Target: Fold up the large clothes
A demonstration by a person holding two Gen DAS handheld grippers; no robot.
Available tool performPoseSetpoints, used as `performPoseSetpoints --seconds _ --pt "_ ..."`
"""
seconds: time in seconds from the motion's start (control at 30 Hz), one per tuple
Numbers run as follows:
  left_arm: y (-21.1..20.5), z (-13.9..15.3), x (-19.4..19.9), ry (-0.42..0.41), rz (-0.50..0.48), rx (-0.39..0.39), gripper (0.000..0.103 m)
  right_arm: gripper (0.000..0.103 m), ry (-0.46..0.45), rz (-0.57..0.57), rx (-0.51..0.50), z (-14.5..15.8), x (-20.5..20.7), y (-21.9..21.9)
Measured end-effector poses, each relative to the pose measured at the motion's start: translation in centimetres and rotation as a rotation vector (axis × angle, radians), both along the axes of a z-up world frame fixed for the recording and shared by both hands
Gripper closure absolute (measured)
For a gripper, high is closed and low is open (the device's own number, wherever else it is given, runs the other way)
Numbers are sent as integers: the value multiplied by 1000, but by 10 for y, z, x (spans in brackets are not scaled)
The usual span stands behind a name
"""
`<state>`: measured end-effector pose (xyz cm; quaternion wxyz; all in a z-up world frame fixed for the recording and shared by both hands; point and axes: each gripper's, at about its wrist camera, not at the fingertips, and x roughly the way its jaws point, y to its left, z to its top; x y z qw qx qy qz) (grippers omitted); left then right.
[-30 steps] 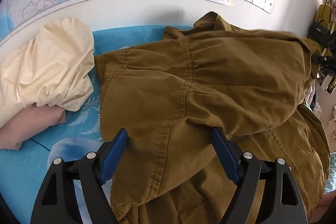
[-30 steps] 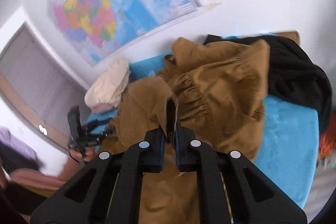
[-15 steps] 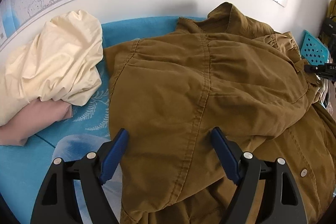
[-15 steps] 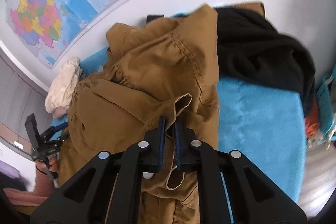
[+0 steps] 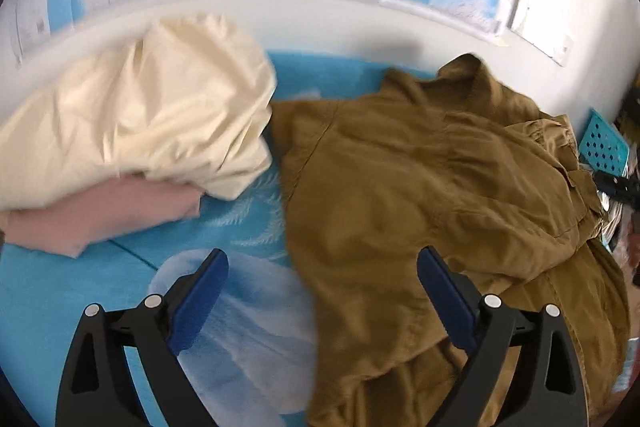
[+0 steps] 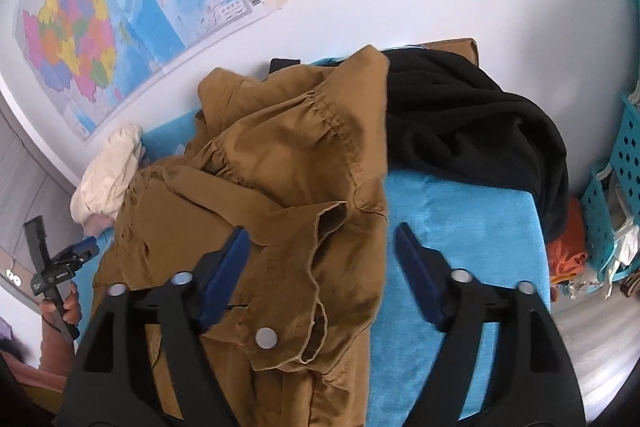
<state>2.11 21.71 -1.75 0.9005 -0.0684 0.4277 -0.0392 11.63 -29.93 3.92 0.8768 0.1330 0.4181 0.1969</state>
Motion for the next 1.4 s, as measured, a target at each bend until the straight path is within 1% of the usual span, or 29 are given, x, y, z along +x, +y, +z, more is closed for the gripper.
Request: performPoseSetpoints --seconds 0.03,0.1,0.2,0.23,0.37,0.4,0.43,0.47,0.5,0.53,0.57,0.6,0.63,0.7,0.8,0.87,0.9,0.97,1.0,1.07,1.1,1.13,1.17,1.2,1.23,1.27,1.3,1.33,1.4 --pt "5 -6 7 28 3 -21 10 11 -3 -15 -5 -1 0 -1" --pt "9 -17 21 68 -17 -64 10 6 11 -20 8 -8 5 -4" --pt "5 -27 37 100 -54 -138 10 6 72 6 76 -23 12 -3" --pt "2 -31 44 111 -70 -162 10 6 85 24 84 -28 15 0" --pt "-10 -37 61 125 -108 -198 8 6 90 69 79 -40 23 15" --pt "-11 -36 66 131 -112 -207 10 15 95 76 92 -43 25 17" --pt "-10 -36 70 132 -123 -219 15 34 112 97 114 -49 27 21" --pt "-11 -34 73 129 -134 -232 25 40 111 111 116 -52 27 26" --pt "-11 -32 75 126 -135 -234 44 58 92 121 94 -51 25 31" --pt "-10 -29 76 122 -137 -231 58 73 86 140 91 -50 23 34" --pt "-10 -25 77 112 -144 -235 75 74 79 149 110 -48 20 35" --pt "-10 -22 78 102 -143 -238 83 80 68 142 120 -45 18 34" --pt "-10 -16 78 84 -147 -239 86 84 57 144 132 -41 15 33" --pt "-16 2 76 29 -167 -200 89 88 23 142 173 -30 8 29" --pt "-23 33 71 -63 -202 -174 96 92 -65 139 214 -2 -13 26" --pt "-24 49 69 -112 -213 -173 96 92 -145 132 259 18 -34 20" --pt "-24 56 69 -135 -220 -172 96 92 -160 118 274 22 -39 17" --pt "-20 53 70 -145 -231 -147 96 92 -172 79 285 18 -46 9" --pt "-19 43 76 -128 -224 -115 95 92 -155 58 277 11 -45 7" --pt "-12 16 89 -58 -202 -88 95 91 -41 22 272 -19 -33 4" --pt "-10 5 94 -27 -193 -72 93 84 13 -1 244 -34 -26 4" --pt "-6 -12 99 25 -163 -58 91 74 50 -21 219 -45 -21 5" --pt "-4 -19 101 40 -163 -56 85 72 73 -26 206 -53 -18 5" --pt "0 -20 100 36 -152 -41 74 62 84 -32 208 -57 -17 6" --pt "5 -18 99 26 -134 -24 69 50 97 -54 221 -58 -16 2" --pt "10 -15 98 22 -121 -15 53 47 97 -61 218 -57 -17 -1" --pt "20 -11 94 14 -111 -16 45 41 91 -62 213 -55 -21 -3" --pt "30 -7 92 7 -110 -21 43 34 85 -62 210 -52 -25 -6" --pt "55 -3 82 -2 -119 -37 31 29 87 -53 220 -50 -34 -12"
